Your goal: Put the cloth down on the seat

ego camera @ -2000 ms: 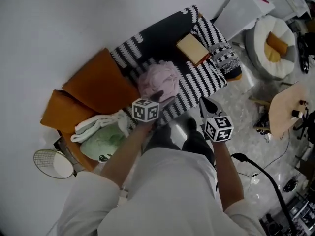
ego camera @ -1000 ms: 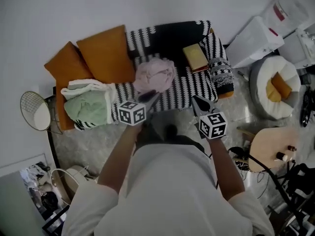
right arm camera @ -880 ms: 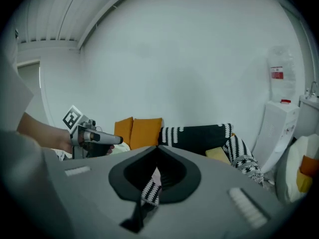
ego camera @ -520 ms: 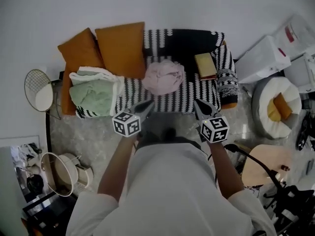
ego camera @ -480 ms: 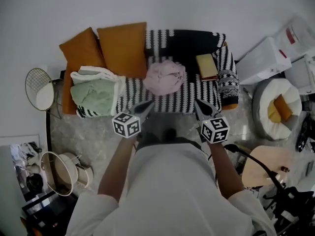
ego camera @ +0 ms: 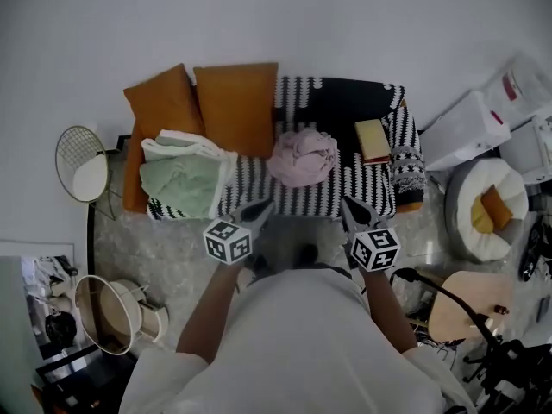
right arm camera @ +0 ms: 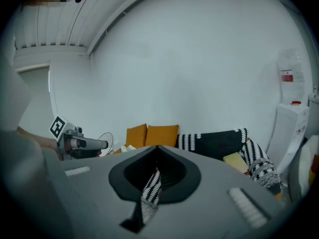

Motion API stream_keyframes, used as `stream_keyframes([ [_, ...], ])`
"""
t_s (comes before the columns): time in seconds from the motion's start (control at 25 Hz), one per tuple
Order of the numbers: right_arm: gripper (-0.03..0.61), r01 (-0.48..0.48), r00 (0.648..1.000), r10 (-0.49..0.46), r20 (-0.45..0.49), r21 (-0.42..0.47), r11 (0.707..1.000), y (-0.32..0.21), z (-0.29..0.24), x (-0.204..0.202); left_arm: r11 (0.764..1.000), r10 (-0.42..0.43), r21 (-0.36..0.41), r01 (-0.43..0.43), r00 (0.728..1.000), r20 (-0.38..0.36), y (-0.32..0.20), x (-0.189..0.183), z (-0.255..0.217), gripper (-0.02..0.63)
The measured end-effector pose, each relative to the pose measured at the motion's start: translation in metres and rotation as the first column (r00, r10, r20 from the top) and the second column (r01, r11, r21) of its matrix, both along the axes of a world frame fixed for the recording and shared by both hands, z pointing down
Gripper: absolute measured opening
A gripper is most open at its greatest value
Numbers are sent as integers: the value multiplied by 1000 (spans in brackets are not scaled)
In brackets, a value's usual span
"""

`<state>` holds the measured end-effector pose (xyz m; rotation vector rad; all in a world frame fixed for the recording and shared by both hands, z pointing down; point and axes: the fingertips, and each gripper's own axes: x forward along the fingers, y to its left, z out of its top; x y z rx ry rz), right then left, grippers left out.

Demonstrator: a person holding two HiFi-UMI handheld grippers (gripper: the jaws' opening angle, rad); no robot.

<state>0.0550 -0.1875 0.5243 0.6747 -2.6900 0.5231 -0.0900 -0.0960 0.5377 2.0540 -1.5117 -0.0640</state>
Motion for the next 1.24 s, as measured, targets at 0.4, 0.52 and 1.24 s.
stream_keyframes([
  [0.4,3,22,1000,-22,0,33,999,26,-12,-8,999,47,6,-47,999,-22,13,-10,-6,-2],
  [0.52,3,0,1000,0,1,28,1000,26,-13,-3,998,61,-1,-61,998,-22,11,-9,-4,-2],
  [1.24,3,-46,999,47,-24,42,998,19,-10,-4,994,108,16,-107,994,-17,-4,-11,-9,-2],
])
